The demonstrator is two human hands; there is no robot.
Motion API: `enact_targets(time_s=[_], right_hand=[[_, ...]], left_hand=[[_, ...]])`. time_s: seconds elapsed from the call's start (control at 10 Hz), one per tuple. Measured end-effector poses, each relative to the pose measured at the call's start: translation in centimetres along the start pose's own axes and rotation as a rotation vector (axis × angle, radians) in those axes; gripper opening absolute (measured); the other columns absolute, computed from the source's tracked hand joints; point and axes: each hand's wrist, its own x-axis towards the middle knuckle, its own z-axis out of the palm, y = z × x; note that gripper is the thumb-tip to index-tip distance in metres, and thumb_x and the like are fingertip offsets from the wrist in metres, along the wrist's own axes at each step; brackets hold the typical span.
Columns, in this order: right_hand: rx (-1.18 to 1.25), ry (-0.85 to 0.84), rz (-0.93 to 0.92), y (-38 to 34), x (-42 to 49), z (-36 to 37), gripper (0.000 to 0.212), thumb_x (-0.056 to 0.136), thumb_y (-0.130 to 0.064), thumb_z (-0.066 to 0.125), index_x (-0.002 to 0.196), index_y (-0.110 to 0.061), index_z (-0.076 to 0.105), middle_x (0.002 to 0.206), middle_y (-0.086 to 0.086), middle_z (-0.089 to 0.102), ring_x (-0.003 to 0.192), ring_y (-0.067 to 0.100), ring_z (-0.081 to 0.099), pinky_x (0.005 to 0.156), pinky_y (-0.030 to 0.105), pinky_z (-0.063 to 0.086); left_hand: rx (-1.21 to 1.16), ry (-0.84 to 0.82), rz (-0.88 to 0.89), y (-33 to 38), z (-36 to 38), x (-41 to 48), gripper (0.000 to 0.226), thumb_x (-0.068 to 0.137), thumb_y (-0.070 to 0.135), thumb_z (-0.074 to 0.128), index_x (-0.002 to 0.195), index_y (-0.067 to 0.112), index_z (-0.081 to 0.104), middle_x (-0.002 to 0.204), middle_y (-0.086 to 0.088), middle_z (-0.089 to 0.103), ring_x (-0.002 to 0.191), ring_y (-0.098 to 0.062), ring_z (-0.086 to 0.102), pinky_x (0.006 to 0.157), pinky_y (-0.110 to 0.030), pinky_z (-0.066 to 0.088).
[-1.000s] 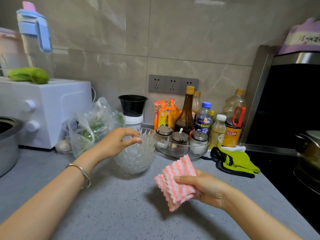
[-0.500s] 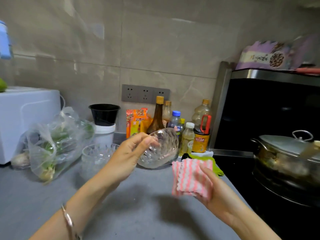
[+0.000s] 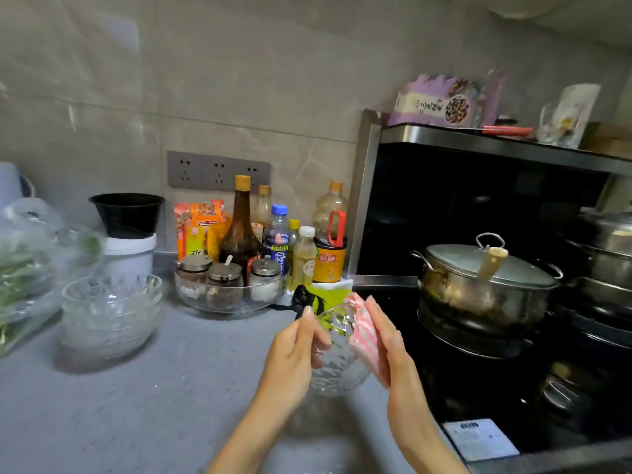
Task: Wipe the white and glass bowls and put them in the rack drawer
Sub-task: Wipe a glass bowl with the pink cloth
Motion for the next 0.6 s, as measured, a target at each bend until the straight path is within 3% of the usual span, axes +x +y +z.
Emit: enact_targets(time_s=[0.1, 0.2, 0.3, 0.4, 0.5, 0.6], right_hand=[[-0.3, 0.03, -0.118, 0.0, 0.7, -1.3, 0.035, 0.098, -0.036, 0.047, 0.132, -0.03, 0.052, 0.138, -0.019, 0.05, 0.132, 0.003, 0.043, 0.11, 0.031, 0.036], [-0.503, 0.011, -0.19, -0.2, 0.9, -1.3, 0.032, 0.094, -0.048, 0.05, 0.125, -0.042, 0.053, 0.131, -0.023, 0.052, 0.126, -0.002, 0.046, 0.108, 0.035, 0.038], [-0.45, 0.048, -0.177, -0.4, 1.1, -0.8, 0.029, 0.094, -0.044, 0.049, 0.122, -0.04, 0.056, 0.127, -0.019, 0.058, 0.121, -0.004, 0.05, 0.106, 0.037, 0.042], [-0.68, 0.115, -0.36, -1.5, 0.3, 2.0, 0.032, 0.097, -0.029, 0.05, 0.127, -0.022, 0.06, 0.132, -0.005, 0.057, 0.127, 0.001, 0.042, 0.11, 0.033, 0.036], [-0.688, 0.047, -0.456, -2.1, 0.0, 2.5, 0.03, 0.098, -0.027, 0.051, 0.125, -0.019, 0.062, 0.132, -0.002, 0.057, 0.13, 0.006, 0.043, 0.112, 0.027, 0.029], [-0.689, 0.06, -0.458, -1.8, 0.2, 1.3, 0.025, 0.096, -0.036, 0.045, 0.115, -0.035, 0.061, 0.122, -0.012, 0.063, 0.116, -0.003, 0.054, 0.104, 0.034, 0.043]], left_hand=[[-0.009, 0.054, -0.018, 0.1, 0.8, -0.8, 0.054, 0.1, 0.033, 0.03, 0.056, 0.01, 0.052, 0.04, 0.008, 0.042, 0.039, -0.001, 0.039, 0.044, -0.012, 0.033], [-0.015, 0.124, -0.04, 0.3, 1.4, -1.6, 0.056, 0.098, 0.038, 0.031, 0.054, 0.011, 0.05, 0.039, 0.009, 0.039, 0.036, -0.001, 0.036, 0.041, -0.013, 0.029], [-0.003, 0.177, -0.015, 0.3, 1.9, -2.3, 0.056, 0.093, 0.047, 0.029, 0.052, 0.017, 0.052, 0.039, 0.009, 0.042, 0.038, -0.002, 0.037, 0.047, -0.022, 0.031], [0.068, 0.214, 0.024, -0.2, 2.0, -2.6, 0.062, 0.089, 0.06, 0.026, 0.053, 0.023, 0.059, 0.047, 0.007, 0.056, 0.049, -0.011, 0.053, 0.057, -0.036, 0.042], [0.097, 0.283, 0.017, -0.3, 1.9, -3.1, 0.07, 0.09, 0.07, 0.023, 0.064, 0.021, 0.065, 0.057, 0.001, 0.066, 0.062, -0.021, 0.065, 0.067, -0.044, 0.053], [0.087, 0.323, 0.044, 0.3, 1.5, -4.2, 0.064, 0.091, 0.065, 0.026, 0.053, 0.028, 0.062, 0.046, 0.008, 0.055, 0.046, -0.008, 0.05, 0.059, -0.033, 0.04]])
